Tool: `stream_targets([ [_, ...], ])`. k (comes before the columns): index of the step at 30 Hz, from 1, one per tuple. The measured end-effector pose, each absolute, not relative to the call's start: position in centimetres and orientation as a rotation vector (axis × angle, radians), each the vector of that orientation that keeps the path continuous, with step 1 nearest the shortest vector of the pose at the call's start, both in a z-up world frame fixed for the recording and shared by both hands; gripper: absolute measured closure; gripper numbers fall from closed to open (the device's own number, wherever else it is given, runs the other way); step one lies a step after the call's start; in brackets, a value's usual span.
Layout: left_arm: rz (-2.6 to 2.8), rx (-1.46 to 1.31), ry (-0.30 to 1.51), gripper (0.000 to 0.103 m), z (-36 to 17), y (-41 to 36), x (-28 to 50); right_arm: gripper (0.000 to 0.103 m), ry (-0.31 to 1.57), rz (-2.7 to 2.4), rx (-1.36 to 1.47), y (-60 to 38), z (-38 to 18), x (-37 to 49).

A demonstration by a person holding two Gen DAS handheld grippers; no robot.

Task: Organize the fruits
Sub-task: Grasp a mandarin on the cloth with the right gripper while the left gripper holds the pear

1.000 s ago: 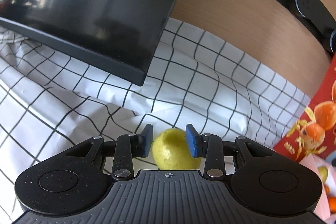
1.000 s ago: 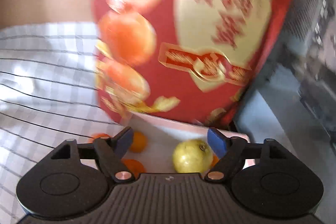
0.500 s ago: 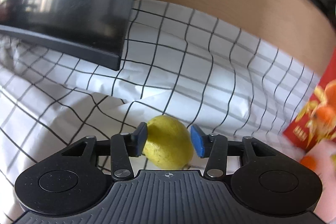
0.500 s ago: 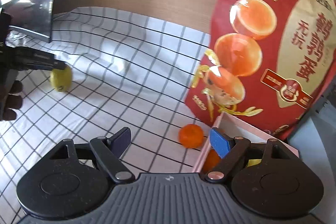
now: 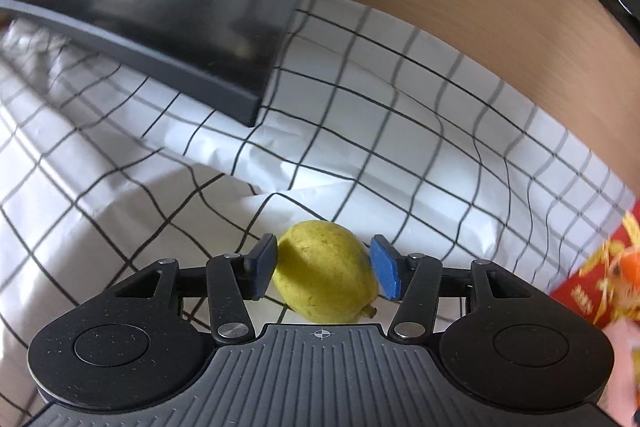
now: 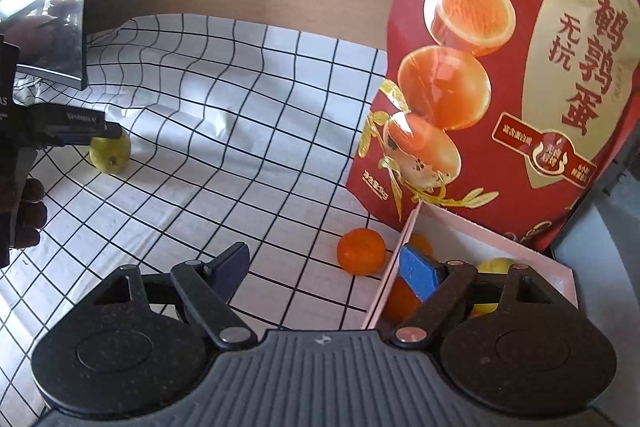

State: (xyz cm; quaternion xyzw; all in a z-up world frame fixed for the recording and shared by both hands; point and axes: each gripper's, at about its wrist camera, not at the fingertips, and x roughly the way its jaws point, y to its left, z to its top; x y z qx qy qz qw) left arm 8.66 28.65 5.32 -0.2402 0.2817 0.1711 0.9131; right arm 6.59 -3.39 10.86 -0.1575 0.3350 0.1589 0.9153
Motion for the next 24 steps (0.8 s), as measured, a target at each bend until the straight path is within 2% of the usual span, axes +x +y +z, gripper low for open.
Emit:
stream_targets([
  [1, 0.353, -0.535, 0.595, 0.034, 5.0, 28.9, 8.9, 0.020, 0.692, 0.323, -0.323, -3.5, 10.7, 6.7],
  [3, 0.337, -0.634, 0.621, 0.029, 4.0, 29.3, 9.3, 0.020, 0.688, 0.313, -0.332, -3.7, 10.6, 6.6],
  [5, 0.299, -0.740, 0.627, 0.032, 2.7, 29.6, 9.5, 0.020, 0.681, 0.304, -0.348, -3.9, 10.4, 6.5],
  [9, 0.294, -0.661, 0.571, 0.038, 2.7, 28.7, 9.6, 0.020, 0.671, 0.300, -0.357, -4.6, 10.6, 6.2],
  [17, 0.248, -0.486, 0.606, 0.039, 3.8, 26.4, 8.6, 0.020, 0.662, 0.277, -0.337, -6.7, 11.5, 6.7],
  [24, -0.006, -0.594, 0.587, 0.039, 3.0, 21.4, 3.9, 0.020, 0.748, 0.261, -0.224, -8.0, 11.8, 9.3],
])
